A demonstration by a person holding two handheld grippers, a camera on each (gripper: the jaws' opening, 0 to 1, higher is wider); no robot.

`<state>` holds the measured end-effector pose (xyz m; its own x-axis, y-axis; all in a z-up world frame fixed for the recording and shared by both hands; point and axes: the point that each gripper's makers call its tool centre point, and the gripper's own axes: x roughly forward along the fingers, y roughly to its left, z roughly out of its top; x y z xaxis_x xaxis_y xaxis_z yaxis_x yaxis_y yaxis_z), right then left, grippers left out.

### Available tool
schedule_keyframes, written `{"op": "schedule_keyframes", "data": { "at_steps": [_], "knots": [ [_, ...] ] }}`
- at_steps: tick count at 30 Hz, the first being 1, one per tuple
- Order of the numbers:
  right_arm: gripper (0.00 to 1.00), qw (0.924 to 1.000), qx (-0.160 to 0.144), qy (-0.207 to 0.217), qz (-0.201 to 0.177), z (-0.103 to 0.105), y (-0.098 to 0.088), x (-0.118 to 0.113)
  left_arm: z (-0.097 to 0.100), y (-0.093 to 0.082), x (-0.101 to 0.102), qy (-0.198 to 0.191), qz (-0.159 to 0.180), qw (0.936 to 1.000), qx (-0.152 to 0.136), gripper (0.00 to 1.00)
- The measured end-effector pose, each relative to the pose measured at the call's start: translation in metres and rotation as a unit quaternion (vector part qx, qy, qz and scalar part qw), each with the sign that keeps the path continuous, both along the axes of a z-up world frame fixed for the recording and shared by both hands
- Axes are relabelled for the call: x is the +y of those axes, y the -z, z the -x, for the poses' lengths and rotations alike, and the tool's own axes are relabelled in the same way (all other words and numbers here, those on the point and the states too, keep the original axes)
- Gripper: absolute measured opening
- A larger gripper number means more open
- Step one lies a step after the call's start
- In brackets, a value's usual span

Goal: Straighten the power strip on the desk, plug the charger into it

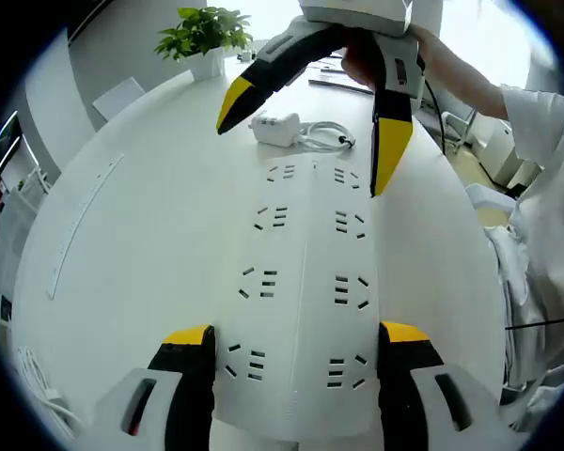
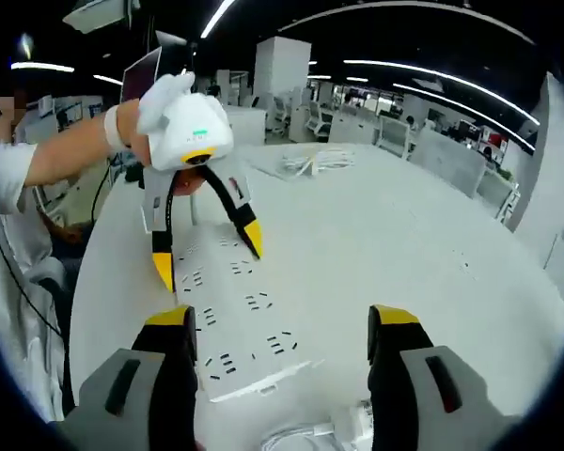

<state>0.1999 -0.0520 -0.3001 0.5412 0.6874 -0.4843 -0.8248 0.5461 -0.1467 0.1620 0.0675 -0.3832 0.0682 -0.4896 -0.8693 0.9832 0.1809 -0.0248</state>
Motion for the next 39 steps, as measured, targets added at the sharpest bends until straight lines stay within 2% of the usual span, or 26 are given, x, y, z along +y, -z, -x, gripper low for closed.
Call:
{"op": "schedule_keyframes", "data": {
  "at_steps": [2, 4, 8, 11, 14, 17, 20, 26, 35, 39],
  "knots": [
    [0.69, 0.9992, -0.025, 0.016, -0.026, -0.005, -0.007, -0.018, 0.0, 0.0, 0.0, -0.001, 0.002, 1.0, 0.0, 0.7],
    [0.59, 0.9974, -0.028, 0.047, -0.046, -0.009, -0.009, -0.04, 0.0, 0.0, 0.0, -0.001, 0.002, 1.0, 0.0, 0.7],
    [0.6, 0.9979, -0.02, 0.053, -0.03, -0.014, 0.013, -0.066, 0.0, 0.0, 0.0, -0.001, -0.002, 1.0, 0.001, 0.7],
    [0.59, 0.9979, -0.023, 0.055, -0.026, -0.02, 0.028, -0.075, 0.0, 0.0, 0.001, -0.001, -0.001, 1.0, 0.001, 0.7],
    [0.55, 0.9973, -0.021, 0.06, -0.036, -0.029, 0.036, -0.081, 0.0, 0.0, 0.001, -0.001, -0.001, 1.0, 0.0, 0.7],
    [0.47, 0.9969, -0.027, 0.061, -0.042, -0.034, 0.039, -0.084, 0.0, 0.0, 0.001, -0.001, 0.0, 1.0, 0.0, 0.7],
    [0.46, 0.9966, -0.027, 0.055, -0.056, -0.035, 0.041, -0.08, 0.0, 0.0, 0.002, -0.001, -0.001, 1.0, 0.001, 0.7],
    [0.38, 0.9975, -0.034, 0.036, -0.051, -0.035, 0.047, -0.074, 0.001, 0.001, 0.002, -0.001, 0.001, 1.0, 0.001, 0.7],
    [0.36, 0.9974, -0.033, 0.005, -0.065, -0.031, 0.046, -0.073, 0.001, 0.0, 0.003, -0.001, 0.0, 1.0, 0.0, 0.7],
    [0.36, 0.9966, -0.015, -0.031, -0.074, -0.024, 0.046, -0.071, 0.0, 0.0, 0.003, -0.001, 0.001, 1.0, 0.0, 0.7]
  ]
}}
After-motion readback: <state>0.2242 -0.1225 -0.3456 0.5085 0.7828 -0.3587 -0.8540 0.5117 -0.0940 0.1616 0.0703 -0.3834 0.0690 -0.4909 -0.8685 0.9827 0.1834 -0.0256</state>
